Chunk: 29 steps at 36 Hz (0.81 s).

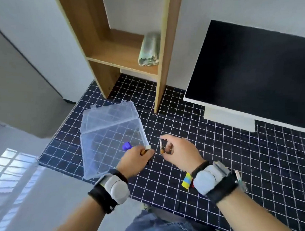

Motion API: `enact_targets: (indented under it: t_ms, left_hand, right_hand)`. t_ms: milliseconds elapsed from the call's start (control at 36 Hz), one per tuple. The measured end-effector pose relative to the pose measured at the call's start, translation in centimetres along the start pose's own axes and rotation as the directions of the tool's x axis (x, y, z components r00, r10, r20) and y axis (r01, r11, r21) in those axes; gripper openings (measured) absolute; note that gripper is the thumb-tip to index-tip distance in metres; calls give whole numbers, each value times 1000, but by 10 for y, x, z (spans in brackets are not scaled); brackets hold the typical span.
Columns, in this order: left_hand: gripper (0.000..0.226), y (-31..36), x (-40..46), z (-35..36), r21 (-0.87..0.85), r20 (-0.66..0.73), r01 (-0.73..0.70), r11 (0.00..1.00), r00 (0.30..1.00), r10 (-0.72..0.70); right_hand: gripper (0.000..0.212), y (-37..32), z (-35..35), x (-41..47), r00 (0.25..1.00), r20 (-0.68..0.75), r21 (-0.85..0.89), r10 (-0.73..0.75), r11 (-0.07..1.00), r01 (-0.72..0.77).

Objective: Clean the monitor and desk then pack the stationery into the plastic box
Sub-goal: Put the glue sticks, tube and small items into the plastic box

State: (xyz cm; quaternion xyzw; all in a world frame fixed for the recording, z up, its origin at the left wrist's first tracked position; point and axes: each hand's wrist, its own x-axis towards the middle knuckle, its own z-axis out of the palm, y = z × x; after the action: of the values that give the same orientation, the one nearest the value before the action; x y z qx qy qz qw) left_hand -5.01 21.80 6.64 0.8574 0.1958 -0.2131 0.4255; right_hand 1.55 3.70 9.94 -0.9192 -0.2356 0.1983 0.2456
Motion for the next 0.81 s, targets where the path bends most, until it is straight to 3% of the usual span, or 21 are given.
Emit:
enact_targets:
  t_ms: [83,194,278,528,806]
  left_hand:
    - [40,-25,9,-21,-11,-94,17,1000,995,-18]
    - [39,-46,21,-37,-14,-120,72,997,990,-73]
    - [37,-58,32,-46,5,-90,139,990,986,-138]
    - [41,-89,65,-47,106,36,244,964,968,-249]
    - [30,-99,93,-30,156,127,320,934,932,-340]
  right_hand:
    - [54,-27,12,30,997,50,-108,-61,992,66]
    - [48,-49,24,59,989,122,-256,-87,960,116]
    - [36,-58,35,80,986,153,-348,-60,931,111]
    - [43,-68,53,129,920,376,-528,113,842,112]
    - [21,-63,66,146,902,394,-608,174,786,114]
